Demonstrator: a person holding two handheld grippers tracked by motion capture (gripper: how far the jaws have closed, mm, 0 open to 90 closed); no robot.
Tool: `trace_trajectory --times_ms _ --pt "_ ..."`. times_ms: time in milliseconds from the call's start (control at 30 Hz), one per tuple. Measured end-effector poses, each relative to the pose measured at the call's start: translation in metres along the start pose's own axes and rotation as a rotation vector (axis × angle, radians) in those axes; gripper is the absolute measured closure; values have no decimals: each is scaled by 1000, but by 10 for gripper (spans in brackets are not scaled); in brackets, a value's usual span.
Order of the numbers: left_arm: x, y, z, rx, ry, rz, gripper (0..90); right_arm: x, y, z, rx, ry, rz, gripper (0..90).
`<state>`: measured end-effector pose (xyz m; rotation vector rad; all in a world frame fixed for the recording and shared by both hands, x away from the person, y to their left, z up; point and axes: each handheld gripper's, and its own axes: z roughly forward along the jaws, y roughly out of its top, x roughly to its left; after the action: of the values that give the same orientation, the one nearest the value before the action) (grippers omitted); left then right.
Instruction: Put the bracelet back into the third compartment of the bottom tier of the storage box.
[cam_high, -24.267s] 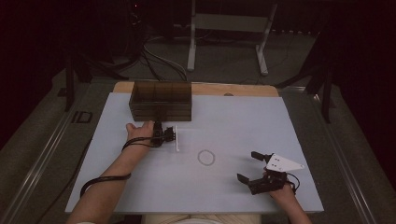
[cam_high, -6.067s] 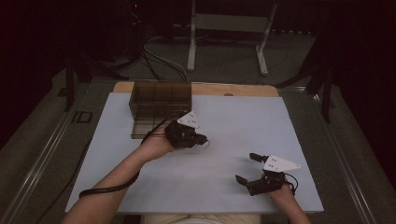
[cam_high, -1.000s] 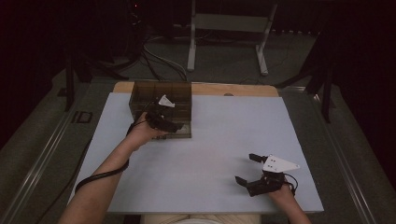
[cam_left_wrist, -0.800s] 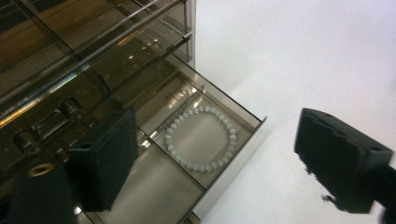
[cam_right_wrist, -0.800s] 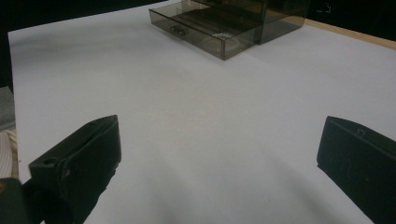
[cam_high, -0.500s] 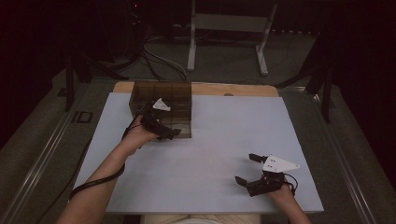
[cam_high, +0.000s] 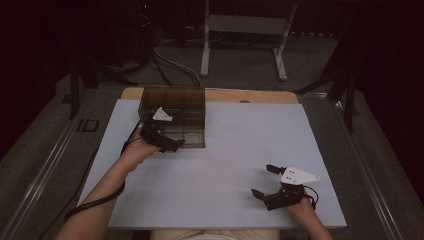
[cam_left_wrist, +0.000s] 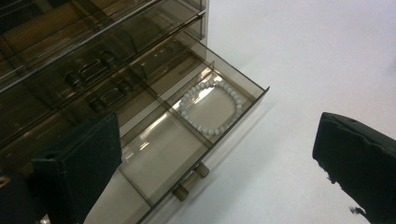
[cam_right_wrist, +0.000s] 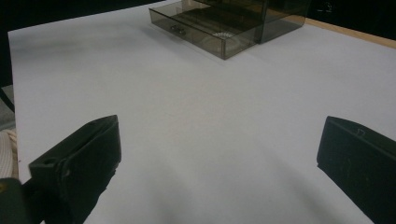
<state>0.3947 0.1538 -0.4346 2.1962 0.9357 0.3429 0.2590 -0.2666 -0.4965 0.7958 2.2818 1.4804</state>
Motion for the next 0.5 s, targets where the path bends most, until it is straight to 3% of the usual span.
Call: trace_trajectory --times_ms 367,433,500 --pt "-8 -15 -8 -8 49 13 27 0 0 0 -1 0 3 0" --pt "-8 -19 -8 -15 40 0 27 0 0 0 -1 0 3 0" --pt "-7 -24 -9 -20 57 -1 28 0 0 0 -3 1 3 0"
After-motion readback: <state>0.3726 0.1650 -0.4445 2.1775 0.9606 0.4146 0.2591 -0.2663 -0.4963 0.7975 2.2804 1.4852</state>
